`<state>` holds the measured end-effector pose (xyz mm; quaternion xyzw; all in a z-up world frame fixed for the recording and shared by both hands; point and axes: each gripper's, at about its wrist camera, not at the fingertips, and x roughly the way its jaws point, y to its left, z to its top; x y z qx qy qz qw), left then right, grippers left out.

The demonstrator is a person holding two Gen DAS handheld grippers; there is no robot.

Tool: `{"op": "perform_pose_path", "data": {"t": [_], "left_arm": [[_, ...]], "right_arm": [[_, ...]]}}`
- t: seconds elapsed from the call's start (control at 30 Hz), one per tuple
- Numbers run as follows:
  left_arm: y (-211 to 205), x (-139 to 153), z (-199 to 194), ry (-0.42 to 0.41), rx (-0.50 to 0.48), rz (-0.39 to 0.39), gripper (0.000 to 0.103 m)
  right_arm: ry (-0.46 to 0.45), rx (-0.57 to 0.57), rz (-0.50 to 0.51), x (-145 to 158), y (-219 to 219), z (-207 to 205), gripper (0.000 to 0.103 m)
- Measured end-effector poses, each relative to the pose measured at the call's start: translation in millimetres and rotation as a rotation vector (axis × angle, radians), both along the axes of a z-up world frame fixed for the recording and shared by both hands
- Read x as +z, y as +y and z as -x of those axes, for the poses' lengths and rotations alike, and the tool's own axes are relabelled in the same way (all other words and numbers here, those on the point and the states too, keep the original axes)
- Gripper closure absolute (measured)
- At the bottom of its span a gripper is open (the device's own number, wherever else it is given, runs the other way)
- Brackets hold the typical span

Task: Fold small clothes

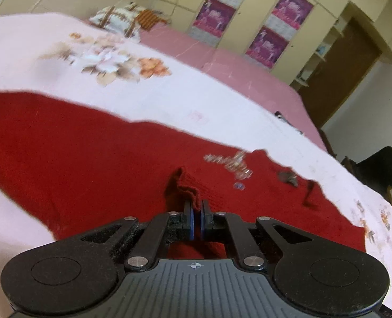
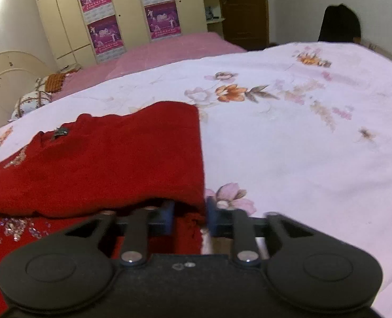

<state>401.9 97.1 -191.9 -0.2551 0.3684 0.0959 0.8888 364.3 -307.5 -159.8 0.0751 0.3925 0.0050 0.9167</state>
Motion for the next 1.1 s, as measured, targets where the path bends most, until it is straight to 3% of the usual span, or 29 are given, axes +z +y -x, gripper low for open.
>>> {"op": "perform_pose_path", "data": {"t": [0.1,0.2,0.23,0.3,0.37,0.5,0.63,0.87,0.93,1.0,1.07,1.1], "left_arm": [[-3.2,-11.5,5.3,0.038,-0.009,-0.023,0.099],[-0.2,-4.3,8.2,0.034,-0.004,-0.021,0.098],[0.9,2.1,10.0,0.024,-0.003,-0.032,0.098],[1.9,14.2,14.6,0.012,0.002,-0.056,0.098],[2.4,23.4,20.8,0.015,0.008,-0.068,0.098],[1.5,38.6,34.0,-0.014,0.013,-0.084,0.098],[-17.9,44.2,18.8,-0.044,-0.058,-0.096,0.098],[-34.8,0.7,-21.6,0.045,-0.099,-0.137,0.098],[-33.2,-5.6,-19.0,0.026,-0.103,-0.149,0.098],[-31.8,-5.8,-17.8,0.023,-0.103,-0.145,0.098],[-30.8,-5.2,-19.1,0.030,-0.098,-0.133,0.098],[-31.4,-4.5,-19.2,0.035,-0.096,-0.133,0.098]], "right_arm": [[0.013,-0.010,0.014,-7.3,-8.1,4.2,0.093],[0.027,0.013,0.002,-1.2,-11.9,7.4,0.090],[0.028,0.023,-0.011,2.0,-13.8,9.4,0.086],[0.012,0.012,-0.054,10.8,-21.0,16.2,0.065],[-0.023,-0.003,-0.083,18.8,-26.3,20.2,0.055],[-0.062,-0.037,-0.111,26.2,-36.0,4.9,0.053],[-0.028,-0.043,-0.159,17.8,-38.9,-31.3,0.053],[0.018,-0.030,-0.178,-4.6,-25.9,-84.8,0.056],[0.009,-0.018,-0.176,-7.7,-23.1,-93.4,0.060],[0.011,-0.009,-0.168,-8.6,-20.1,-99.7,0.084],[0.008,-0.009,-0.156,-6.1,-17.1,-97.8,0.093],[-0.004,0.003,-0.096,-4.7,-12.4,-96.5,0.094]]}}
